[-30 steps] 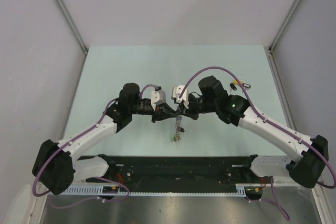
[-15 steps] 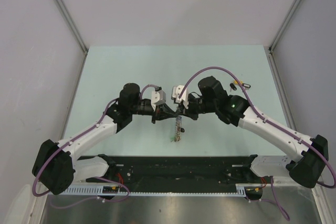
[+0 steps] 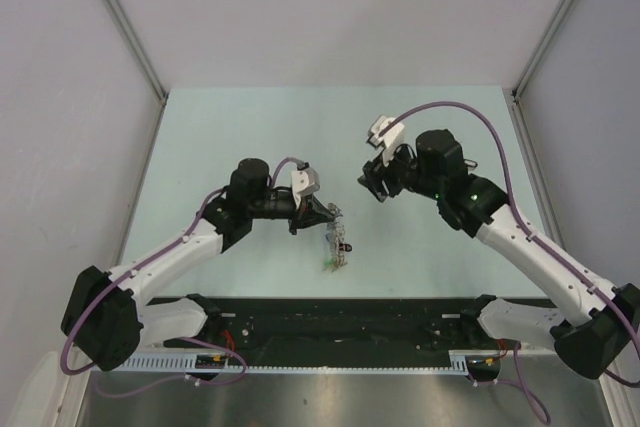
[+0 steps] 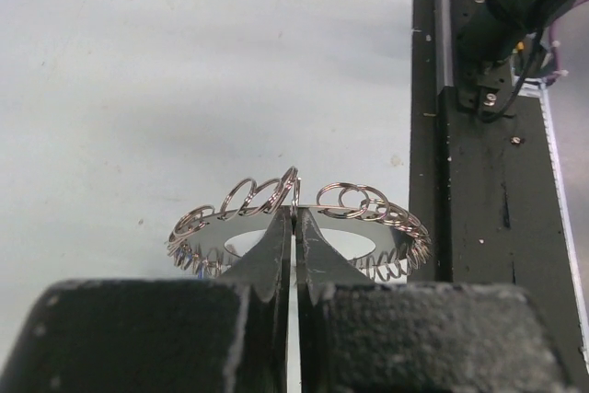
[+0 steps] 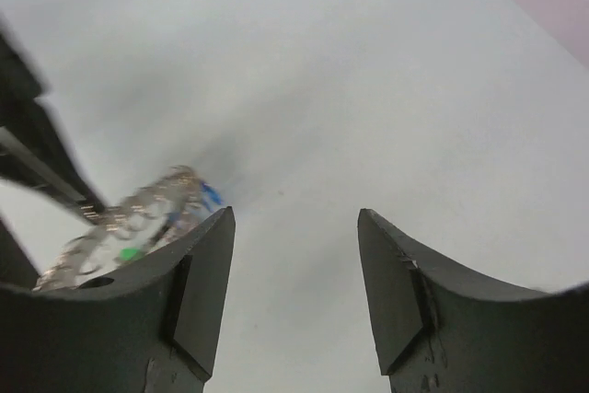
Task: Put the keys on the keyring
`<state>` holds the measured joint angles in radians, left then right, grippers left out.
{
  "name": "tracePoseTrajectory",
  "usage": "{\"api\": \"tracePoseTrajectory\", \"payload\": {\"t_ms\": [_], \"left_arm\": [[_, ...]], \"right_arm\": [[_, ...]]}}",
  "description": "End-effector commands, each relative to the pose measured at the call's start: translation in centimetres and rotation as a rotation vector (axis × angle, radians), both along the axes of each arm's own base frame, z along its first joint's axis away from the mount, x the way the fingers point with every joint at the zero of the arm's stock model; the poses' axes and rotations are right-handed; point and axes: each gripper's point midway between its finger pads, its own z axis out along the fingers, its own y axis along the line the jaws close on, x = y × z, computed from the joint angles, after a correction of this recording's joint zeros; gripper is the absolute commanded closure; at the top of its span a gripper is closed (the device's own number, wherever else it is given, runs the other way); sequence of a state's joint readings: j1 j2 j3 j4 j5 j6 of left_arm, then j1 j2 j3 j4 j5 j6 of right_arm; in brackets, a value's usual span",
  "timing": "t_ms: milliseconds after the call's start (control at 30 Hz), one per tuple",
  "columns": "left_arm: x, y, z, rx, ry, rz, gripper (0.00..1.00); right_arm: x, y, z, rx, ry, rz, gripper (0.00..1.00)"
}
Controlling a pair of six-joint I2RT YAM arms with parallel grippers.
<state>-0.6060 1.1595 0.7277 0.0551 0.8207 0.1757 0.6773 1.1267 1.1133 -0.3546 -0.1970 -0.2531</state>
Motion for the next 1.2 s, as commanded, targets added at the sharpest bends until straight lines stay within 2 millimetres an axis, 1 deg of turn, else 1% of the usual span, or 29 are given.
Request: {"api": "tracePoseTrajectory", "payload": {"t_ms": [0, 33, 100, 133, 167, 200, 233, 267, 300, 333, 367, 467, 500, 567, 600, 667, 700, 767, 800, 867, 900, 933, 1000, 1033, 1100, 1133, 1167], "left_arm": [[1.7, 0.4, 2.9, -0.006, -0.061, 0.1, 1.0], [1.4, 0.8, 2.7, 0.015, -0.047, 0.115, 1.0], [2.0, 1.5, 2.9, 0.033, -0.056, 0.171, 1.0], [1.9, 1.8, 3.2, 0.033, -0.061, 0.185, 1.0], [1.9, 2.0, 3.4, 0.03, -0.065, 0.2, 0.99], [2.1, 2.3, 3.4, 0.032, -0.058, 0.228, 1.0], [2.1, 2.5, 3.5, 0.029, -0.056, 0.244, 1.0], [2.0, 2.7, 3.8, 0.021, -0.061, 0.252, 1.0], [2.1, 3.0, 3.5, 0.024, -0.054, 0.272, 1.0], [2.1, 3.1, 3.4, 0.024, -0.057, 0.281, 1.0], [2.2, 3.3, 3.5, 0.022, -0.066, 0.291, 1.0], [2.7, 3.5, 3.7, 0.026, -0.074, 0.322, 1.0], [2.9, 3.5, 3.9, 0.023, -0.074, 0.329, 1.0], [3.2, 3.8, 3.8, 0.03, -0.079, 0.349, 1.0], [3.2, 3.9, 3.9, 0.031, -0.083, 0.356, 1.0], [3.5, 4.1, 3.6, 0.044, -0.088, 0.373, 1.0], [3.5, 4.2, 3.6, 0.048, -0.09, 0.376, 1.0], [3.7, 4.3, 3.4, 0.057, -0.09, 0.383, 1.0], [3.8, 4.3, 3.4, 0.057, -0.091, 0.385, 1.0], [3.8, 4.2, 3.3, 0.059, -0.091, 0.383, 1.0], [3.8, 4.2, 3.3, 0.059, -0.088, 0.382, 1.0], [3.8, 4.2, 3.2, 0.062, -0.087, 0.383, 1.0], [3.8, 4.2, 3.1, 0.063, -0.083, 0.38, 1.0], [3.8, 4.1, 3.1, 0.061, -0.08, 0.378, 1.0], [3.7, 4.1, 3.0, 0.059, -0.079, 0.376, 1.0], [3.7, 3.9, 3.1, 0.055, -0.078, 0.372, 1.0], [3.6, 3.9, 3.1, 0.052, -0.075, 0.37, 1.0]], "right_arm": [[4.5, -4.7, -1.2, 0.034, 0.092, -0.345, 0.39], [5.9, -6.5, -2.3, 0.019, 0.117, -0.436, 0.39], [7.5, -9.0, -3.6, 0.027, 0.153, -0.57, 0.4], [8.7, -11.1, -5.0, 0.037, 0.202, -0.67, 0.4], [9.4, -12.4, -5.5, 0.052, 0.218, -0.737, 0.4], [9.8, -13.5, -6.7, 0.048, 0.245, -0.783, 0.41], [10.5, -14.6, -7.2, 0.084, 0.261, -0.843, 0.41], [11.3, -16.5, -8.7, 0.075, 0.289, -0.91, 0.41], [11.6, -17.3, -9.6, 0.079, 0.306, -0.935, 0.41], [12.2, -17.7, -9.8, 0.091, 0.298, -0.945, 0.42], [12.8, -18.7, -11.3, 0.068, 0.314, -0.978, 0.42], [14.4, -20.1, -12.8, 0.074, 0.318, -1.031, 0.44], [15.0, -20.9, -14.2, 0.067, 0.339, -1.064, 0.46], [16.1, -21.9, -15.0, 0.076, 0.326, -1.106, 0.48], [16.5, -22.8, -16.4, 0.062, 0.345, -1.127, 0.49], [17.3, -23.7, -17.5, 0.072, 0.348, -1.151, 0.53], [17.9, -24.5, -18.4, 0.087, 0.358, -1.172, 0.56], [18.4, -24.8, -19.3, 0.099, 0.371, -1.167, 0.57], [19.1, -25.0, -19.9, 0.106, 0.361, -1.166, 0.57], [19.7, -24.9, -20.3, 0.107, 0.364, -1.16, 0.57], [19.8, -25.2, -21.2, 0.094, 0.374, -1.165, 0.57], [20.0, -25.6, -21.4, 0.09, 0.369, -1.188, 0.57], [20.3, -26.3, -21.3, 0.123, 0.38, -1.218, 0.57], [20.3, -27.3, -21.1, 0.121, 0.365, -1.255, 0.57], [20.4, -28.1, -20.6, 0.119, 0.34, -1.293, 0.58], [20.2, -30.0, -20.3, 0.133, 0.332, -1.347, 0.58], [20.0, -30.6, -20.5, 0.137, 0.338, -1.368, 0.6]]}}
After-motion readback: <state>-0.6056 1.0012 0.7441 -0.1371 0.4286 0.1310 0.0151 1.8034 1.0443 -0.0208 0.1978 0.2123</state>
